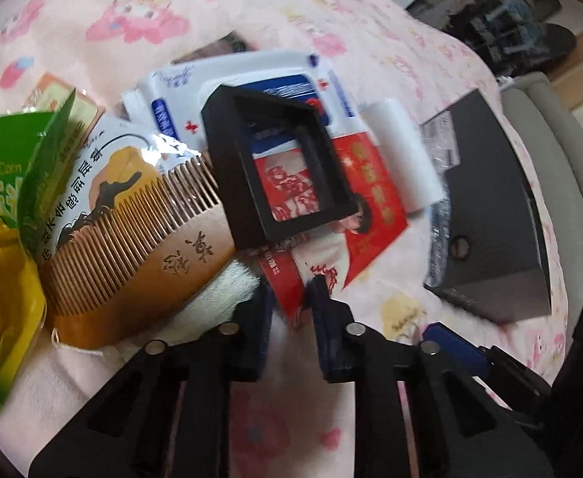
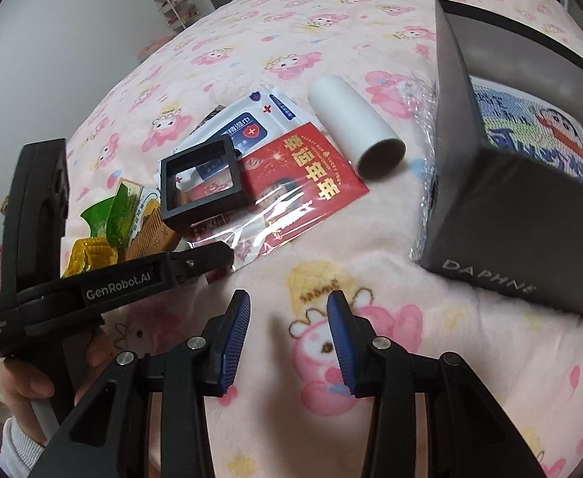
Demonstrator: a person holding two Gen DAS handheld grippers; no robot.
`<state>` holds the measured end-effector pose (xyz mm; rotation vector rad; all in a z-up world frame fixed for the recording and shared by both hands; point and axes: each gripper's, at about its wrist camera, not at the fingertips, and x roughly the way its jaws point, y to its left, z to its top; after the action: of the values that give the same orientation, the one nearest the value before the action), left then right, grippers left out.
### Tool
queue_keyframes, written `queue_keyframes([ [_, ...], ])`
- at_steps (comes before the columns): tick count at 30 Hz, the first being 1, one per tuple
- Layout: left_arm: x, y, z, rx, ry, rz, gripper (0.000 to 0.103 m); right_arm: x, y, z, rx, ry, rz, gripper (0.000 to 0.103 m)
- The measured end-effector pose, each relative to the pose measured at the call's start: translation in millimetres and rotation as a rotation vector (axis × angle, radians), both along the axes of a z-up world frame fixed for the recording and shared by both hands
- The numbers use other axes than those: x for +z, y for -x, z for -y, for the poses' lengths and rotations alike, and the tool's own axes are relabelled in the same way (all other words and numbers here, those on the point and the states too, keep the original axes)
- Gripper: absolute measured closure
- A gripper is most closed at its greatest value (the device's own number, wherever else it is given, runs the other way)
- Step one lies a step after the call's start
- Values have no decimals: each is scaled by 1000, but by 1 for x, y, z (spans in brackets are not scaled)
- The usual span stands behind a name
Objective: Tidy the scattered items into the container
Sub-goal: 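Move the right tool toward the red envelope beside the black frame, then close the right gripper on the red envelope edge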
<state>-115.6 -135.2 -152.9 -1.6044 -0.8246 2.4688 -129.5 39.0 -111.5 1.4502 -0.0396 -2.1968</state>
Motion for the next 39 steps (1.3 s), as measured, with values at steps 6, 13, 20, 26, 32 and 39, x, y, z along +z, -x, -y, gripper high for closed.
queue_keyframes([
  [6, 4, -34, -16, -37, -54, -2, 89, 8, -10, -14, -16, 11, -7, 67],
  [13, 5, -54, -28, -76, -72, 5, 84, 11, -19, -19, -7, 39, 5, 67],
  [20, 7, -50, -6, 29, -36, -21, 78, -1, -20, -12, 24, 35, 47, 67],
  [26, 11, -39, 0, 67, 32, -69, 78, -17, -12, -12, 17, 41, 88, 66],
  [32, 6, -29, 3, 74, 61, -68, 78, -34, 5, -1, 18, 97, 133, 66],
  [39, 6, -33, 2, 60, 49, -65, 76, -28, 3, 1, 12, 183, 104, 91],
])
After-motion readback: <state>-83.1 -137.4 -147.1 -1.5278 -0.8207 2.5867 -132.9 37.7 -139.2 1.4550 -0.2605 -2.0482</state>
